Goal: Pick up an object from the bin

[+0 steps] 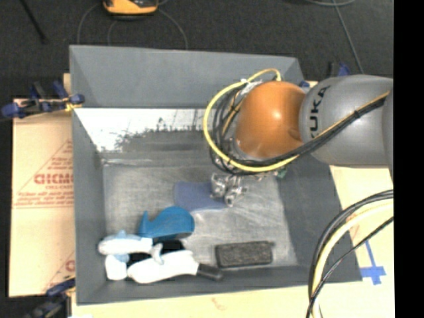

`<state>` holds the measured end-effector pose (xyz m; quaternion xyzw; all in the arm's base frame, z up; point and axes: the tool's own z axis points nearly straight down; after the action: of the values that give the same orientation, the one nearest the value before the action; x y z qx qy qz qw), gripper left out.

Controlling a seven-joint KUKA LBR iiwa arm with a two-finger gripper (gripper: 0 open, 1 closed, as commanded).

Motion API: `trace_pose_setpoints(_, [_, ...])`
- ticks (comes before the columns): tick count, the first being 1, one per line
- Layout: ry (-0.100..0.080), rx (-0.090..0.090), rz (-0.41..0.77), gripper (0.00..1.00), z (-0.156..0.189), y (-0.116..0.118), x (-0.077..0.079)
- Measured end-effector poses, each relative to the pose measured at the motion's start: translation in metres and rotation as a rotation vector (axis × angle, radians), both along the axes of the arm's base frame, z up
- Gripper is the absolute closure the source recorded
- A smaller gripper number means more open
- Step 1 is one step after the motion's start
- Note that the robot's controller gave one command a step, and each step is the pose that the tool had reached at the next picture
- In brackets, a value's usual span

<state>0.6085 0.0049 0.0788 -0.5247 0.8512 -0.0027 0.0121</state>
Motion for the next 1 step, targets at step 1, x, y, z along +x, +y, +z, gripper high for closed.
trace_pose_setpoints(1, [0.000,0.000,0.000,1.00,0.0000,0.0000,0.0000])
